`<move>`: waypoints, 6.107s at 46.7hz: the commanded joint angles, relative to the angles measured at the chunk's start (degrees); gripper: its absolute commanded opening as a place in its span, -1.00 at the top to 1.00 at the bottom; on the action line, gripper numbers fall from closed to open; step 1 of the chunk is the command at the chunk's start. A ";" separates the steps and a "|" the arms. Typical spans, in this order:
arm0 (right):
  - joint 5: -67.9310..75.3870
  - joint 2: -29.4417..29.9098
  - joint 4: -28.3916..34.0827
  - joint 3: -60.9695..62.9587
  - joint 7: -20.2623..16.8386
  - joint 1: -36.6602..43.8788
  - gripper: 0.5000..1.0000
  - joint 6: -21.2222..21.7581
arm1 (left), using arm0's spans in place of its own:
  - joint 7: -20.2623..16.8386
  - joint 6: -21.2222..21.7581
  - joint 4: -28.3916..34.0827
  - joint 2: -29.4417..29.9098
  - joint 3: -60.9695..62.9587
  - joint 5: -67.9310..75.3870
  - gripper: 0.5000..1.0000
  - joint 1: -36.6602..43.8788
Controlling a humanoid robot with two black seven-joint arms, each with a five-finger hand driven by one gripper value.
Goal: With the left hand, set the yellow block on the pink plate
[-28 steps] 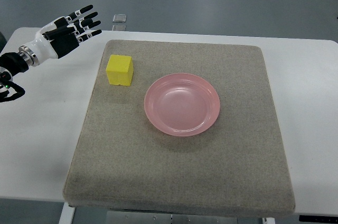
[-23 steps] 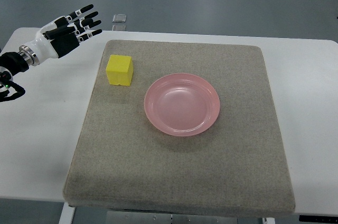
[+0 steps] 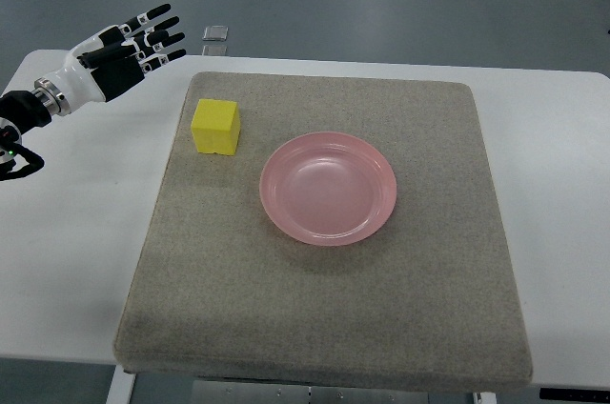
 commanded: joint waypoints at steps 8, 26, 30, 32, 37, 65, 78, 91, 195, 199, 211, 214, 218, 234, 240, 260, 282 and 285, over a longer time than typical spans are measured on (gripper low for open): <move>0.00 0.00 0.00 0.02 0.00 0.00 -0.69 0.00 | -0.11 0.00 -0.07 0.37 0.05 21.03 -0.99 -3.08; 0.00 0.00 0.00 0.02 0.00 0.00 -0.69 0.00 | -3.72 0.00 -1.64 1.60 0.22 50.65 -0.99 -9.05; 0.00 0.00 0.00 0.02 0.00 0.00 -0.69 0.00 | -3.72 0.00 -2.87 1.60 0.22 57.42 -0.99 -10.02; 0.00 0.00 0.00 -0.06 0.00 0.00 -0.69 0.00 | -3.72 0.00 -3.23 1.60 0.22 60.06 -0.99 -10.46; 0.00 0.00 0.00 0.02 0.00 0.00 -0.69 0.00 | -3.72 0.00 -3.67 1.42 0.48 65.60 -0.97 -11.60; 0.00 0.00 0.00 0.02 -0.08 0.00 -0.69 0.00 | -3.72 10.56 -13.07 -0.95 0.57 94.61 -0.98 -12.66; 0.00 0.00 0.00 -0.06 0.00 0.00 -0.69 0.00 | -3.72 11.88 -12.90 -3.58 1.63 101.64 -0.98 -12.31; 0.00 0.00 0.00 0.02 0.00 0.00 -0.69 0.00 | -3.72 16.80 -12.54 -5.08 4.88 106.39 -0.93 -12.05; 0.00 0.00 0.00 0.02 0.00 0.00 -0.69 0.00 | -2.75 22.70 -26.87 -13.96 5.06 107.55 -1.00 -11.96; 0.00 0.00 0.00 0.02 -0.08 0.00 -0.69 0.00 | -2.92 21.82 -27.40 -12.47 5.06 100.35 -1.00 -12.66; 0.00 0.00 0.00 0.02 0.00 0.00 -0.69 0.00 | -2.75 18.21 -26.08 -4.64 4.44 60.03 -1.00 -16.97; 0.00 0.00 0.00 0.02 0.00 0.00 -0.69 0.00 | -2.75 18.21 -24.77 -4.03 4.44 48.43 -1.00 -16.88; 0.00 0.00 0.00 -0.06 0.00 0.00 -0.69 0.00 | -2.75 18.21 -24.50 -2.89 4.35 34.71 -1.00 -16.44; 0.00 0.00 -0.08 -0.06 0.00 0.00 -0.69 0.00 | -2.57 17.33 -21.60 -0.42 3.74 5.67 -1.00 -7.92; 0.00 0.00 0.00 -0.06 0.00 0.00 -0.69 0.00 | -2.40 14.26 -21.33 -0.42 -0.91 3.30 -1.00 -3.00; 0.00 0.00 0.00 0.11 0.00 0.00 -0.69 0.00 | 4.19 9.69 -15.45 -0.51 -7.51 -0.74 -1.00 3.07; 0.18 0.00 0.71 0.11 0.00 -0.09 -0.69 0.70 | 6.48 7.84 -15.18 0.19 -7.43 -4.00 -1.00 4.56; 0.18 0.00 0.79 0.11 0.00 -0.18 -0.69 0.61 | 6.48 7.93 -15.09 0.28 -7.43 -4.00 -1.00 4.74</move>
